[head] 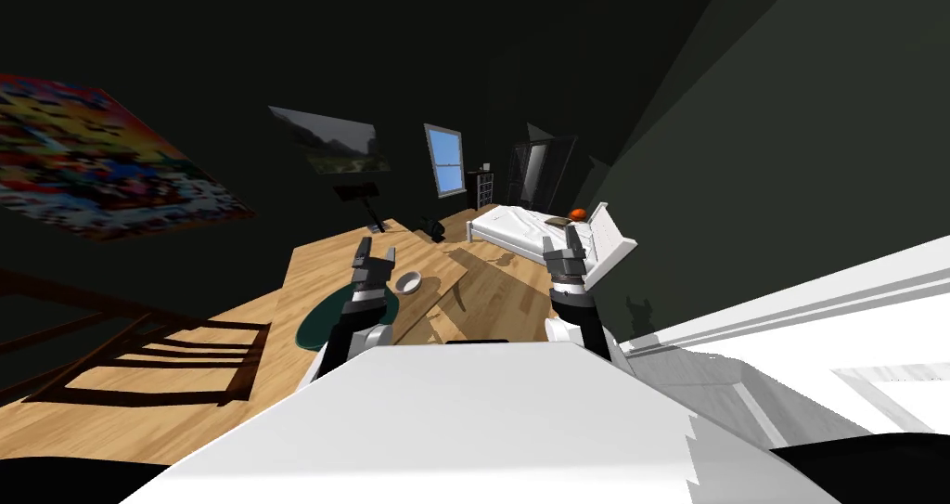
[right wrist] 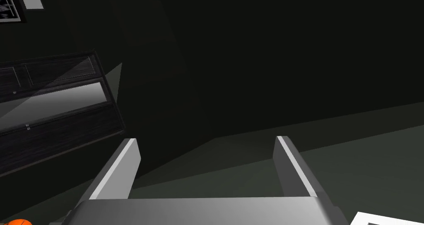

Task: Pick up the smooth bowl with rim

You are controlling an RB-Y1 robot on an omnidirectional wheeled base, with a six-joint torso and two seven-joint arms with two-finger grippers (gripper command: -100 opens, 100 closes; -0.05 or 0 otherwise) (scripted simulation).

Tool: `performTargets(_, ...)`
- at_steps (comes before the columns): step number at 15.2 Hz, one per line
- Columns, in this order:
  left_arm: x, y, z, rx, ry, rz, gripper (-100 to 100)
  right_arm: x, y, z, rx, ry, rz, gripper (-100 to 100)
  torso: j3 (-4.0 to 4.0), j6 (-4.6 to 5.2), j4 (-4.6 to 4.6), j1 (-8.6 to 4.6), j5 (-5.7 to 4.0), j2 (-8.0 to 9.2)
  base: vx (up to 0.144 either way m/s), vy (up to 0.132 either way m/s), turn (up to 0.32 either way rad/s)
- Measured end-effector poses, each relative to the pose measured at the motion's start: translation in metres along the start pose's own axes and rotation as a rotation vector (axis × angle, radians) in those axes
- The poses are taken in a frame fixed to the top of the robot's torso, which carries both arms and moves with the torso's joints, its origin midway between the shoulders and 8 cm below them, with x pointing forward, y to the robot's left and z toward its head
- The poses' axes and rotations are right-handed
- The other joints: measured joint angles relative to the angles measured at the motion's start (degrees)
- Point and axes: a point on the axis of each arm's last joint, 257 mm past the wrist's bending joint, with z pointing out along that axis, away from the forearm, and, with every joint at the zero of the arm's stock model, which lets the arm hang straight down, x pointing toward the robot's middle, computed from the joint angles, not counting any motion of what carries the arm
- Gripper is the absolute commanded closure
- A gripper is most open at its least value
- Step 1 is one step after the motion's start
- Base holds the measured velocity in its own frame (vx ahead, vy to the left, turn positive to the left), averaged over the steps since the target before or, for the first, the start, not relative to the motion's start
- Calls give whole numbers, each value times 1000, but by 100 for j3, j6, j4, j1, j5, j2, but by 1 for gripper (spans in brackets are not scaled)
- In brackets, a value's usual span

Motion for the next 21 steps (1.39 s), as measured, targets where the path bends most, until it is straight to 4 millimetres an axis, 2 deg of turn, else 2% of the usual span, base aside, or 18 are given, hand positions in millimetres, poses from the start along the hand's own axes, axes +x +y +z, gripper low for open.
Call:
performTargets(6, -24, 41, -11, -151, -23, 2, -100, 0, 0, 0, 0, 0, 0, 0, 0, 0, 0, 1, 0, 0, 14, 3, -98)
performTargets(15, -57, 89, -27, -334, -74, -9, -100, 0, 0, 0, 0, 0, 0, 0, -1, 0, -1, 0, 0, -2, 16, 3, -102)
performTargets(21, -86, 121, -50, -477, -129, -25, -100, 0, 0, 0, 0, 0, 0, 0, -1, -1, 0, 0, 0, -1, 17, 6, -101)
